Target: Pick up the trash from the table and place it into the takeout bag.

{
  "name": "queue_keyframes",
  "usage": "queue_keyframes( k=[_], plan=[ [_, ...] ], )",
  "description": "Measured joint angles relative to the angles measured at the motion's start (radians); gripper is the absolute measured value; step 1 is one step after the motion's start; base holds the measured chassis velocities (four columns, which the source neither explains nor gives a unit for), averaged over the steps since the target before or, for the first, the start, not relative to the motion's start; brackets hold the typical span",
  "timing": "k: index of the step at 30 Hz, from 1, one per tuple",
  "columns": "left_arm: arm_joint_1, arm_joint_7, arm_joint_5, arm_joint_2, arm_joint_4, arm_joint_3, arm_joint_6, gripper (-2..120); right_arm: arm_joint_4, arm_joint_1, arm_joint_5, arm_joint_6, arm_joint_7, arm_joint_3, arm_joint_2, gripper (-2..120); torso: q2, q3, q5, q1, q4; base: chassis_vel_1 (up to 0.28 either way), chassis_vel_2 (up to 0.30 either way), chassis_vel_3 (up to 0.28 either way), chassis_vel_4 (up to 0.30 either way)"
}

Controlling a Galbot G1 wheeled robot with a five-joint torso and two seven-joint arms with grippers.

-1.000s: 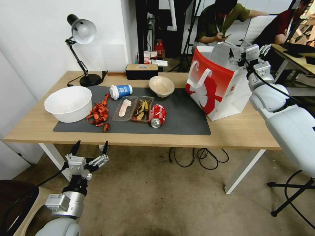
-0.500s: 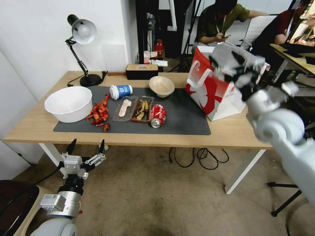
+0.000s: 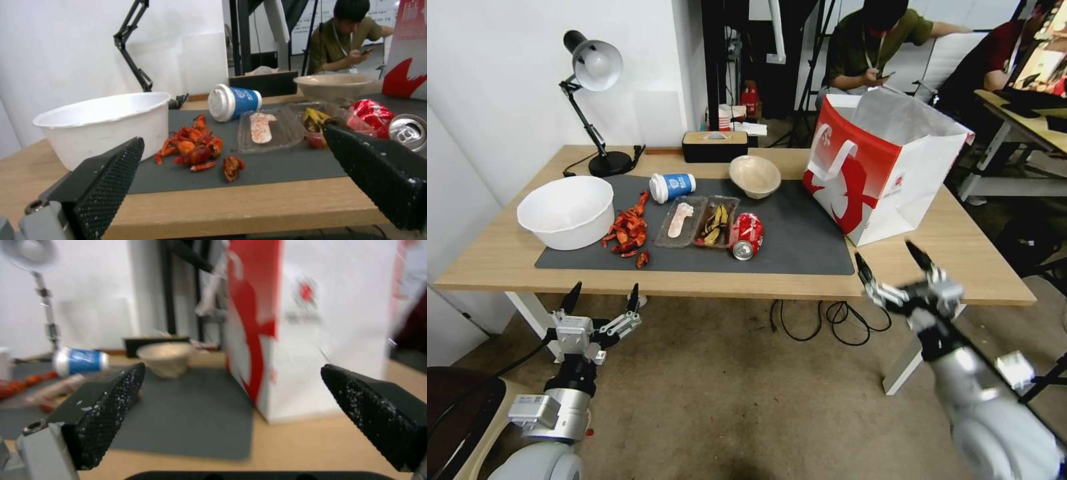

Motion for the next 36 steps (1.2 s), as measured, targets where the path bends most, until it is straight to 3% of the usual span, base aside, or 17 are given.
queue_keyframes(
  k=[9, 36],
  plan=[
    [0.013, 0.008, 0.005, -0.002, 0.001, -0.004, 0.01, 100, -0.015, -0.03, -0.009, -0.033, 0.079, -0.03, 0.048, 100, 0.0, 0.0, 0.0003, 0.0, 0.0003, 0.0, 0.0, 0.0, 0.0],
    [0.014, -0.009, 0.008, 0.004, 0.005, -0.004, 0.026, 100, -0.013, -0.037, -0.032, -0.083, 0.09, -0.055, 0.047, 100, 0.0, 0.0, 0.0004, 0.0, 0.0002, 0.0, 0.0, 0.0, 0.0]
  ],
)
